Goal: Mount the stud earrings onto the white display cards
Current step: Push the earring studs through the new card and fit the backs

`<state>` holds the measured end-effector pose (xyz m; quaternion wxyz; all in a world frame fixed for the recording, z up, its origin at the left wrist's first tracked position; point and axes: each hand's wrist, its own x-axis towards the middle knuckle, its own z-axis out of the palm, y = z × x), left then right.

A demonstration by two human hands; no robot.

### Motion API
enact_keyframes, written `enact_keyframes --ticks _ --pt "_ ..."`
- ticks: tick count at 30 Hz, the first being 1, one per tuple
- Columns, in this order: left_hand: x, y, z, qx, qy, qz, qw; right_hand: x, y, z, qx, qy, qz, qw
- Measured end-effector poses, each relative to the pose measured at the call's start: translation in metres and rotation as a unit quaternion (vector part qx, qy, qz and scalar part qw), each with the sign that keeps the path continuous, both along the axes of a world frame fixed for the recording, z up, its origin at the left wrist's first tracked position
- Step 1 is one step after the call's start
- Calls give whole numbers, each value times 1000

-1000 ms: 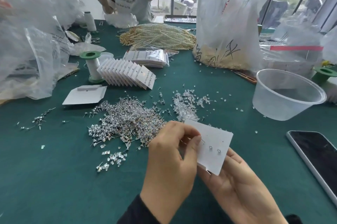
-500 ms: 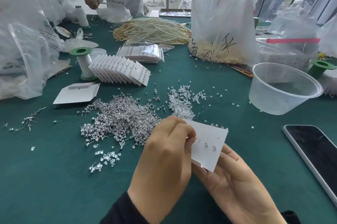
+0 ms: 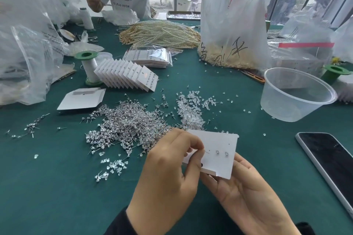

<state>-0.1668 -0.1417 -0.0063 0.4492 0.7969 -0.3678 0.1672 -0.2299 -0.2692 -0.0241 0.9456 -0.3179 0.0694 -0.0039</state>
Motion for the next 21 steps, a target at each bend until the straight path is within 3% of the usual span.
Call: enact_keyframes --ticks 8,14,17,21 --pt "9 8 0 5 40 39 998 0 0 -1 -17 32 -49 998" --pt "4 16 12 -41 17 -7 999 1 -1 -3 -20 51 -133 990" --pt "-13 12 8 21 -24 -96 995 4 -2 -3 -8 45 -180 983" --pt "-10 2 2 110 -78 -77 988 4 0 -2 0 38 -166 985"
